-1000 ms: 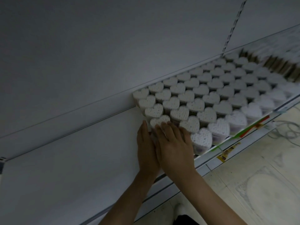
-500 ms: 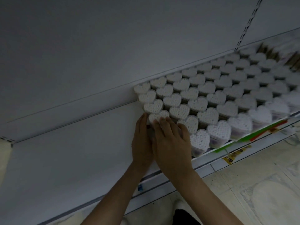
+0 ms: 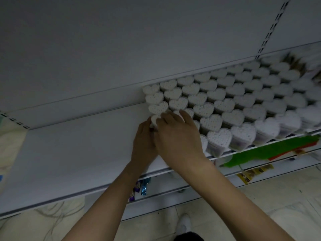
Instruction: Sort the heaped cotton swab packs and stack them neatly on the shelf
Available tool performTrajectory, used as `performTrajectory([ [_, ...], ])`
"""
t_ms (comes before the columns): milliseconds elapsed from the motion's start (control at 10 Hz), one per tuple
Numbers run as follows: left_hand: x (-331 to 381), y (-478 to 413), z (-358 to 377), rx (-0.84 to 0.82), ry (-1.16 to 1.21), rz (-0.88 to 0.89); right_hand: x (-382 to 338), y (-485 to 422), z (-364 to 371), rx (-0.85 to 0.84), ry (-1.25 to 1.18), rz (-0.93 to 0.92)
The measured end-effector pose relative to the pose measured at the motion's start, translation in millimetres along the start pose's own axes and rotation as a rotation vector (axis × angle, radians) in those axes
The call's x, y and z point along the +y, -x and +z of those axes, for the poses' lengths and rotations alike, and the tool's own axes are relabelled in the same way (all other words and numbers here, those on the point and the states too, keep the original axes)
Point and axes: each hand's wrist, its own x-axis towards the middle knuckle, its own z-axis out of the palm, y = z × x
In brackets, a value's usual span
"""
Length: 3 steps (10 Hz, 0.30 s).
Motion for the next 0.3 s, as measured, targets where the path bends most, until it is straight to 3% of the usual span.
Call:
performTrajectory([
  [100, -8.0, -6.3, 2.1, -0.067, 0.126, -0.093, 5.8, 18.8, -38.2, -0.027, -0.188, 0.001],
  [300, -6.1, -3.2, -14.5, -0.258, -0.1, -0.081, 20.9, 74.2, -128.5, -0.018, -0.563, 0.166],
])
